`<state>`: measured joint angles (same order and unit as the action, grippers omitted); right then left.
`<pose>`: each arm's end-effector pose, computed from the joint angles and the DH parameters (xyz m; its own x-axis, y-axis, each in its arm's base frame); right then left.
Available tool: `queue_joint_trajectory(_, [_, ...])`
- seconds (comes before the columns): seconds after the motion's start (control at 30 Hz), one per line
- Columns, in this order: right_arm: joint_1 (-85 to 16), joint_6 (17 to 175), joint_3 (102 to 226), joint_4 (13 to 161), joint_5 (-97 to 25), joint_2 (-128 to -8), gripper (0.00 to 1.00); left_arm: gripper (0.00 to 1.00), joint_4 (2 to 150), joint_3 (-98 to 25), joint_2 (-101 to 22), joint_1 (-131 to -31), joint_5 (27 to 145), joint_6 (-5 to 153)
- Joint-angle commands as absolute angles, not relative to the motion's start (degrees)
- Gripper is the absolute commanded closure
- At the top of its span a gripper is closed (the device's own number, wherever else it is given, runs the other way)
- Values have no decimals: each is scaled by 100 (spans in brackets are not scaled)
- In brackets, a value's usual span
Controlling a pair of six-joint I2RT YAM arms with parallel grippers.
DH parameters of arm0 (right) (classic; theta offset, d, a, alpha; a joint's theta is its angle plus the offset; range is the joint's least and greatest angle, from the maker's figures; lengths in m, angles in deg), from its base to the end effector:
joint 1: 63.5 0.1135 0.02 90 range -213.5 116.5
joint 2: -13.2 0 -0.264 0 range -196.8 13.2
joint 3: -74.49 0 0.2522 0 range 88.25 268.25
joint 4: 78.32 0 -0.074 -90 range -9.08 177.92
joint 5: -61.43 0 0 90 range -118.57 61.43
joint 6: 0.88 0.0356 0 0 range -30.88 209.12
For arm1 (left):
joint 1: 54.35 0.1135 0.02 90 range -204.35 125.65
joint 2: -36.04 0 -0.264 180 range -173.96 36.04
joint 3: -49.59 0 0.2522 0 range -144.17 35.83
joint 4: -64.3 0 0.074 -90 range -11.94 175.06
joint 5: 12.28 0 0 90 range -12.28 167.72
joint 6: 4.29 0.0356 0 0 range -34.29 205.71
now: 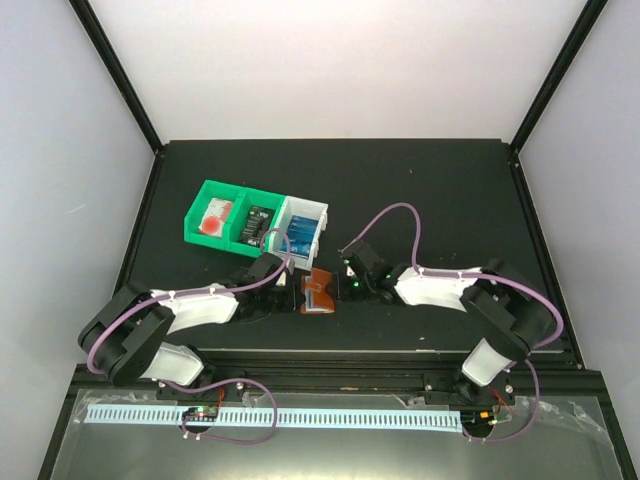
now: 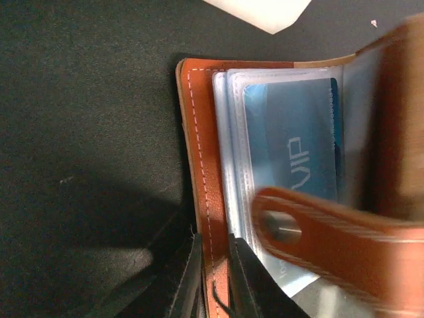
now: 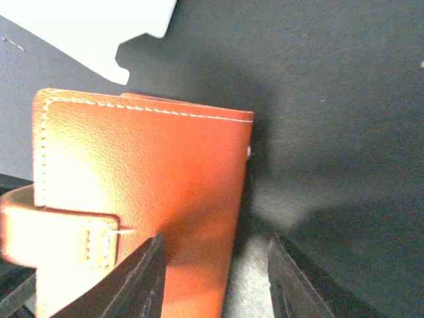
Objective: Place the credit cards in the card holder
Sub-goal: Close the card holder at the center of the board, then turn over the card holder at the center of the board.
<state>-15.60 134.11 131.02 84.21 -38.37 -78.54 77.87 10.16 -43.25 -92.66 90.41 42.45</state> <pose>0.1968 0.2268 0.1452 -0.9429 -0.0044 -0.3331 -0.1891 0.8302 0.5244 0.1751 -0.1483 0.1239 -0.9438 -0.1064 -0.3130 0.0833 0.8396 -0.5368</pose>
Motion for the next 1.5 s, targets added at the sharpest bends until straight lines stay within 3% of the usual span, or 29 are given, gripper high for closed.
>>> queue_joint_trajectory(0.0, [-1432,13453,13334,8642,-4068,-8219,55,87,8011,1217,-4551,-9273,9081,4252])
queue_joint_trajectory(0.37, [-1374,14055,12905,9578,-4537,-8627,52,90,7794,1401,-4710,-9270,9032,4221])
queue_joint_trajectory(0.67, [-1367,14812,11948,12674,-5718,-8939,44,90,7633,1429,-4927,-9273,9132,4218])
queue_joint_trajectory(0.9, [-1371,14762,11995,12778,-5668,-8939,46,91,7598,1456,-4918,-9266,9102,4178])
queue_joint_trajectory(1.13, [-1371,14814,11817,12834,-5320,-8753,62,90,7620,1536,-4665,-9259,9001,4117])
queue_joint_trajectory(1.33, [-1368,14571,11875,12290,-4977,-8428,82,79,8235,1650,-3528,-9261,8303,4079])
queue_joint_trajectory(1.47, [-1372,14243,12058,11442,-4734,-8045,86,71,9016,1589,-2732,-9267,7450,4062])
